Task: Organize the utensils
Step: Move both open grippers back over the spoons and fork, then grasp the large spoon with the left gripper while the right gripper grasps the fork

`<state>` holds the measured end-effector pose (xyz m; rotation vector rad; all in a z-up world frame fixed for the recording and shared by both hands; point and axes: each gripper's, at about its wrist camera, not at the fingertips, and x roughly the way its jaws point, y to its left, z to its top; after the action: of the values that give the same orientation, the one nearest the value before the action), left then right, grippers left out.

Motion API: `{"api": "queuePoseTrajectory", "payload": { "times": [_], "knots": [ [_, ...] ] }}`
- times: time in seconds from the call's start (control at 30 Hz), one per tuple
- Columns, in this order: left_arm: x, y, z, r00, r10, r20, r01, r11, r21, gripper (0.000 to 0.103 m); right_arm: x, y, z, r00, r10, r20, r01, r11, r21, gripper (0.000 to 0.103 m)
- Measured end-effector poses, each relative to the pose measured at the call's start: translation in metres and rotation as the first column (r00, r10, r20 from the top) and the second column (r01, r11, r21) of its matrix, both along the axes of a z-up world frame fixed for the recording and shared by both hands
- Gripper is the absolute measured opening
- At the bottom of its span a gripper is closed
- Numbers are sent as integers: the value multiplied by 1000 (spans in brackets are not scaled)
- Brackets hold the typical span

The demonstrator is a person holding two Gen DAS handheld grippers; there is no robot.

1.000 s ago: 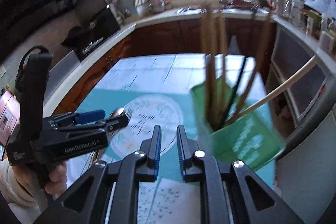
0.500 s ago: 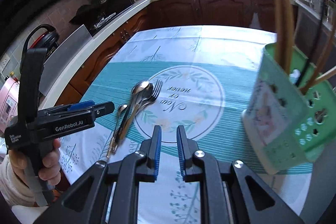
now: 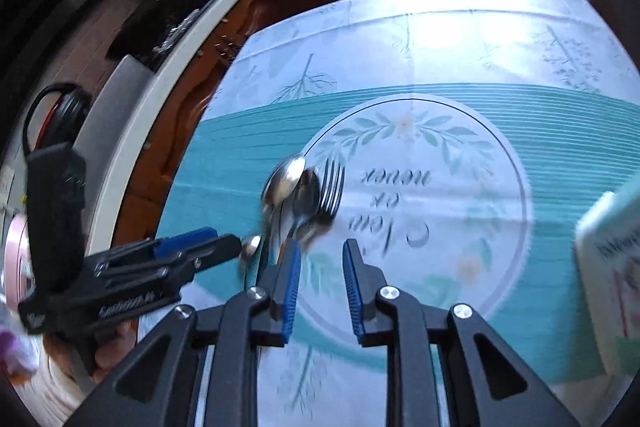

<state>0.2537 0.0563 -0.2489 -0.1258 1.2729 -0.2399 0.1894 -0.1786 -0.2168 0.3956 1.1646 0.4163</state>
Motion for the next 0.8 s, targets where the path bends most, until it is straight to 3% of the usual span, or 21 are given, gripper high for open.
{"api": "queuePoseTrajectory", "payload": {
  "times": [0.5, 0.63, 0.7, 0.8],
  "knots": [
    [41, -35, -22, 998, -50, -27, 51, 999, 7, 32, 41, 8, -30, 1000, 0, -19, 1, 1000, 25, 22],
    [42, -36, -23, 998, -51, -22, 51, 999, 1, 30, 42, 7, -34, 1000, 22, 4, -23, 997, 75, 22],
    [42, -37, -23, 999, -49, -12, 49, 999, 0, 29, 42, 7, -35, 999, 36, 18, -38, 996, 87, 12],
    [38, -35, -22, 1000, -18, 10, 18, 1000, -7, 27, 38, 4, -33, 998, 38, 46, -43, 994, 104, 9]
  ]
}}
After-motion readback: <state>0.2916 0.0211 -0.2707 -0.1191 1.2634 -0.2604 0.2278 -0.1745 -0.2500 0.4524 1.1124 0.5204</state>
